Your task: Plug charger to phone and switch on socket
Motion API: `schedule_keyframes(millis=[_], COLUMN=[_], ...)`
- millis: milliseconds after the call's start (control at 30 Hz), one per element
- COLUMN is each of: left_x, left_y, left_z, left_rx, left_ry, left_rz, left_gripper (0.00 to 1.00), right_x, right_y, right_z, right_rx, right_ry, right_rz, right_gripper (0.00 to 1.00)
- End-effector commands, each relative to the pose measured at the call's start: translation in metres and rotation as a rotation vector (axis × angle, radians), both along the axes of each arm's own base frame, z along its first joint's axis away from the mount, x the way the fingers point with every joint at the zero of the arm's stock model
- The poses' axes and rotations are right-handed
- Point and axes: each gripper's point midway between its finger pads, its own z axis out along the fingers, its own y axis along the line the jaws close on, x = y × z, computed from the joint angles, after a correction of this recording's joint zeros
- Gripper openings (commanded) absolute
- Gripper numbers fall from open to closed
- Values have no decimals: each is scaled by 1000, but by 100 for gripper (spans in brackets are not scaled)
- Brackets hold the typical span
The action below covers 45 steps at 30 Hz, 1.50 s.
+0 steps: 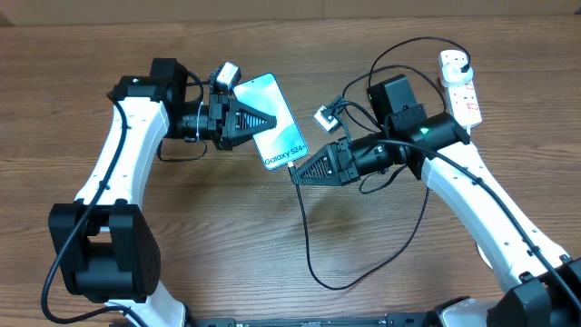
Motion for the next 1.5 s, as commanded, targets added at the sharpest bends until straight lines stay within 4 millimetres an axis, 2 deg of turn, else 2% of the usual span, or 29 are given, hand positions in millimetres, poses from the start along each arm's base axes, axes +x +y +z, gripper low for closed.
schedule_keyframes(millis=[0, 400, 633, 1467], left_x=[-3, -3, -3, -3], left_y=[0, 0, 0, 0], left_z=[26, 26, 26, 26], left_rx=[-51, -51, -51, -51], left_ry=[-54, -50, -51, -51], left_rz=[-2, -2, -2, -2], left_gripper=[4, 4, 4, 4], right_x=[-7, -7, -4, 6], right_y=[5, 5, 3, -4], right_z=[4, 3, -7, -6], right_rx=[34, 30, -30, -20], right_ry=[-3, -5, -2, -12], right_rz=[37, 35, 9, -23], right_gripper=[4, 4, 4, 4])
